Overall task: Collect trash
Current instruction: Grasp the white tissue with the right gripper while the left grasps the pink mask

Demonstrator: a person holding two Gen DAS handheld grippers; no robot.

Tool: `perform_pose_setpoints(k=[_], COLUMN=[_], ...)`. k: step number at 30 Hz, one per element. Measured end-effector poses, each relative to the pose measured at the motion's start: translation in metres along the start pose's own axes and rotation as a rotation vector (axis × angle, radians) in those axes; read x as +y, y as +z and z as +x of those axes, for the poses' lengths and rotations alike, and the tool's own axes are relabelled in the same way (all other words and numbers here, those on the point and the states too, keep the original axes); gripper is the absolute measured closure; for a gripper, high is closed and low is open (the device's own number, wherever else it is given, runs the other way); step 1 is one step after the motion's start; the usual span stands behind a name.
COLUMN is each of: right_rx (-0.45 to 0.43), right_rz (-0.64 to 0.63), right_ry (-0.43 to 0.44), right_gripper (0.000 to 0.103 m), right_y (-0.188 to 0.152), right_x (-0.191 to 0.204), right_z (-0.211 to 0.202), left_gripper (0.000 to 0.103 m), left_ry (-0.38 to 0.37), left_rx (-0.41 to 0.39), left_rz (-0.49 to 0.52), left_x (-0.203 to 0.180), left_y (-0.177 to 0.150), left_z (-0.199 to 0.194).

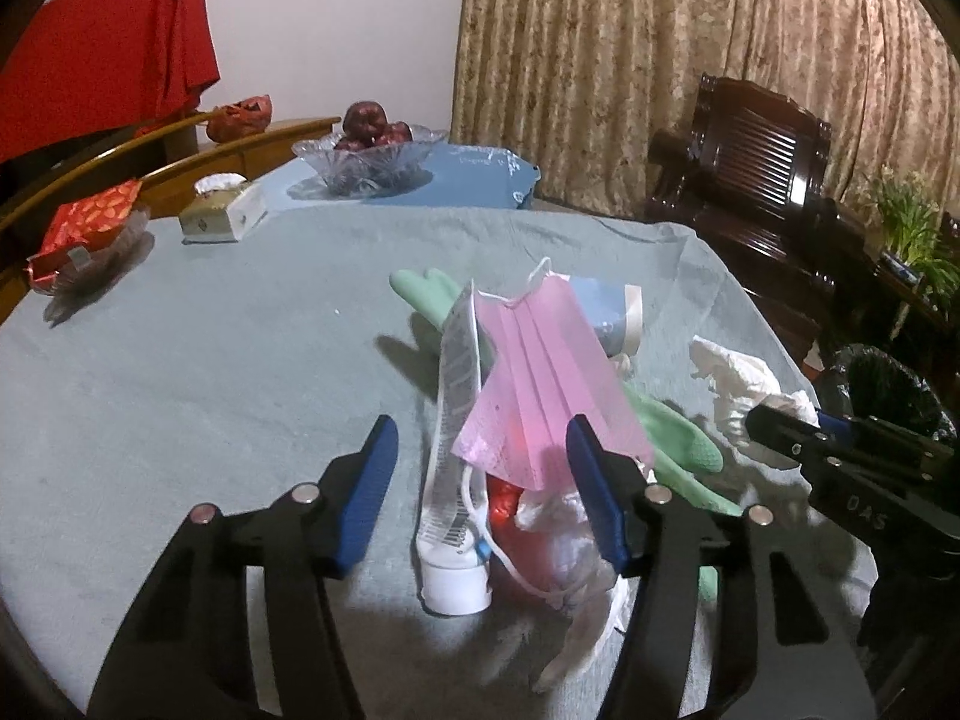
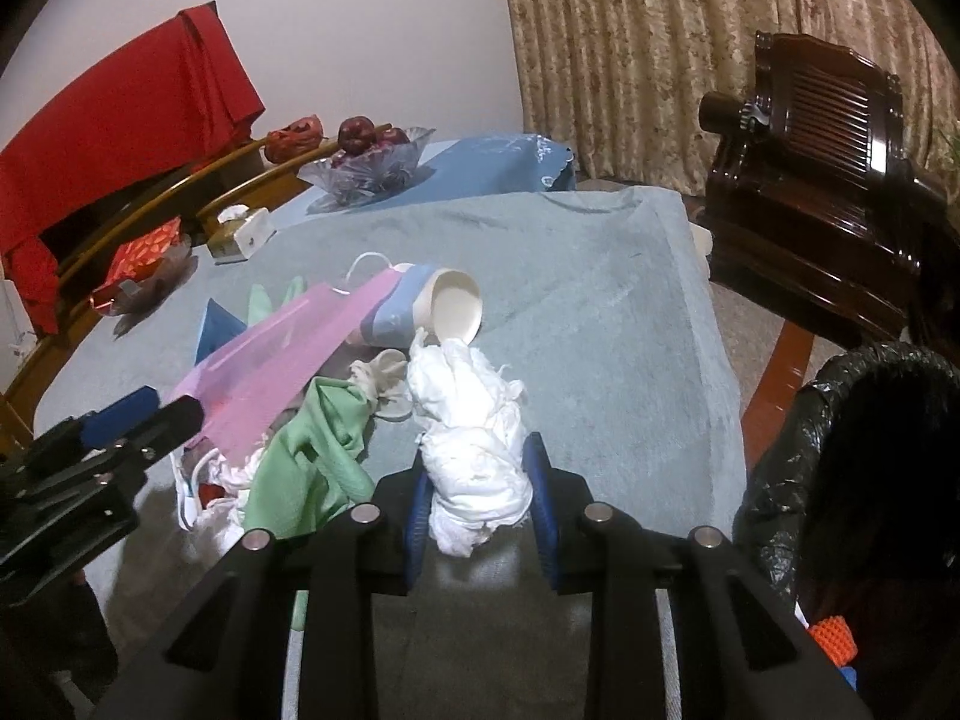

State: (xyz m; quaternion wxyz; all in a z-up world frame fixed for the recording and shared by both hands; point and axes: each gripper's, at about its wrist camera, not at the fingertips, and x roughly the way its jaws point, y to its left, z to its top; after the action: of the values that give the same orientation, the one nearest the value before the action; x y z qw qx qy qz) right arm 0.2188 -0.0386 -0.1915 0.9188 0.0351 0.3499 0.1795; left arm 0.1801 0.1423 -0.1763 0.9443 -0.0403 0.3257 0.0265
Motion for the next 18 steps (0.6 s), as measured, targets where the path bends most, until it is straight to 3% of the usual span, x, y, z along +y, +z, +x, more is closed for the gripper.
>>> perform_pose_setpoints(k=[6,8,13,18], right_rx=[-0.005,-0.007,-0.018,-0.033], right_rz=[-0.004,-0.004,-0.004,-0.009], right_ry=[0.000,0.000,0.001,0.006], right_gripper=[0.074,0.074,0.074,0.074], right_y=[0.000,0.000,0.001,0.005], right_x=[0.001,0.000,0.000,0.000], right_z=[-0.001,-0.003,-0.009,-0.017], left_gripper=[0.075,0.078,0.098,0.099], left_ry=[-0.020,-0.021,-0.031,-0.029], left_rx=[0.019,0.015,0.009,-0.025], left_rz=[0.009,0.016,0.024,0.028], left_x=[-0.003,-0.006,-0.008,-0.010], left_y=[-0.001,0.000,0.002,0.009], left_z=[0.006,0.005,0.001,-0.012])
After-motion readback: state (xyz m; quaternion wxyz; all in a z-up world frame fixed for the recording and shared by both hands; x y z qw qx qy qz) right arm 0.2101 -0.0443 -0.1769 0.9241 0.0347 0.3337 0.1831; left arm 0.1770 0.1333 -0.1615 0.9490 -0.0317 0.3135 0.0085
